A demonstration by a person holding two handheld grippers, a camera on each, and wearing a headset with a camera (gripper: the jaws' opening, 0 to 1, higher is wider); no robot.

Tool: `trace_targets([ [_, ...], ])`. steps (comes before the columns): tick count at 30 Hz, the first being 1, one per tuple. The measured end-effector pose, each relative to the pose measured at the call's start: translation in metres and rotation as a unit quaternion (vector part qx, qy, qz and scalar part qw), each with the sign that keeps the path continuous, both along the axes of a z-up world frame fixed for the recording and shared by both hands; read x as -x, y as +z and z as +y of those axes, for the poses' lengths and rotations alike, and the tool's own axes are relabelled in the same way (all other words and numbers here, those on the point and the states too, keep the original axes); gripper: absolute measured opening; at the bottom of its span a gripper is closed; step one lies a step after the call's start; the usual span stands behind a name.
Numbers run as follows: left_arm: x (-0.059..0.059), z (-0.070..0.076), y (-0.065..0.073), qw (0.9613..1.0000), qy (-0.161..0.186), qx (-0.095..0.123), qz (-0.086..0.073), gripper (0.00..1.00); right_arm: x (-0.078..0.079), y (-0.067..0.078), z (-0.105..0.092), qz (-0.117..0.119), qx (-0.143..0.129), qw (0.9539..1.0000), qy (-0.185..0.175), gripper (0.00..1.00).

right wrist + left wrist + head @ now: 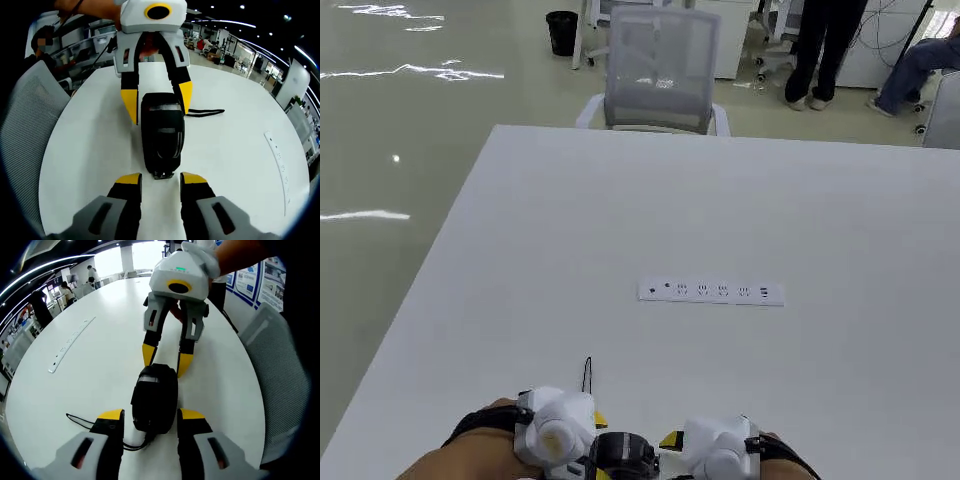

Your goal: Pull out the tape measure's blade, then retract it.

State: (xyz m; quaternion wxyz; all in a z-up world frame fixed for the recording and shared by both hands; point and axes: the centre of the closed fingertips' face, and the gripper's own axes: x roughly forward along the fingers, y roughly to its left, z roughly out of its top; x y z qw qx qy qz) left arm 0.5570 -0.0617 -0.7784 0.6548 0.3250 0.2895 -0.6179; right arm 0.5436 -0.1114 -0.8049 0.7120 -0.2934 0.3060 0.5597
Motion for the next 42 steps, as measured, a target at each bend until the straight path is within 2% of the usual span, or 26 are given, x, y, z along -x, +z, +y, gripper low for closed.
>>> trace_targets([
  [2,0.0013,-0.0026,0.0004,1.0,0.0,0.003,0.005,0.36,0.002,0.0001,0.0015,0.005,0.0,1.0,0.004,0.26],
  [4,0.0024,-0.006,0.0011,0.9999,0.005,0.007,0.014,0.33,-0.0008,-0.0007,0.0009,-0.002,0.005,1.0,0.003,0.22],
  [7,0.0035,-0.0078,-0.0011,1.0,-0.006,0.002,0.004,0.29,-0.0012,-0.001,0.0022,0.0,0.008,1.0,0.005,0.2],
  [15,0.003,-0.0061,-0.0011,0.9999,-0.011,-0.002,0.008,0.28,-0.0021,-0.0053,0.0049,-0.003,0.024,0.9996,0.018,0.19],
  [16,0.0029,-0.006,-0.001,0.9999,-0.01,-0.002,0.007,0.28,-0.0009,-0.006,0.0043,-0.002,0.027,0.9993,0.025,0.17],
  [17,0.003,-0.0058,-0.0009,0.9999,-0.009,-0.002,0.008,0.28,-0.003,-0.0063,0.0021,-0.015,0.037,0.9985,0.037,0.15],
  [18,0.0031,-0.0058,-0.0009,0.9999,-0.009,-0.003,0.009,0.28,-0.0013,-0.0061,0.0049,-0.014,0.033,0.9982,0.049,0.14],
  [19,0.0041,-0.0056,-0.0006,0.9999,-0.011,-0.006,0.007,0.28,-0.0011,-0.0072,0.0054,-0.002,0.031,0.9989,0.035,0.14],
  [24,0.0033,-0.0055,-0.0008,0.9998,-0.009,-0.012,0.009,0.28,-0.0031,-0.0055,0.0044,0.004,0.032,0.9991,0.028,0.13],
  [28,0.0031,-0.0056,-0.0012,0.9998,-0.01,-0.014,0.01,0.28,-0.0034,-0.0075,0.0044,-0.005,0.041,0.9987,0.03,0.14],
  [30,0.003,-0.0056,-0.0013,0.9998,-0.008,-0.015,0.01,0.28,-0.0059,-0.008,0.0041,-0.028,0.056,0.9964,0.056,0.14],
  [31,0.0022,-0.0054,-0.0016,0.9998,0.0,-0.016,0.011,0.28,-0.0073,-0.0081,0.004,-0.032,0.062,0.9963,0.049,0.14],
  [33,0.0023,-0.0056,-0.0019,0.9998,0.0,-0.018,0.01,0.27,-0.0073,-0.0084,0.0043,-0.016,0.07,0.9968,0.035,0.13],
  [39,0.0021,-0.005,-0.0026,0.9995,-0.003,-0.032,0.005,0.27,-0.0071,-0.0078,0.003,-0.005,0.067,0.997,0.038,0.11],
  [42,0.0014,-0.004,-0.0032,0.9996,-0.001,-0.027,0.008,0.26,-0.0063,-0.0071,0.0017,-0.001,0.061,0.9974,0.037,0.11],
])
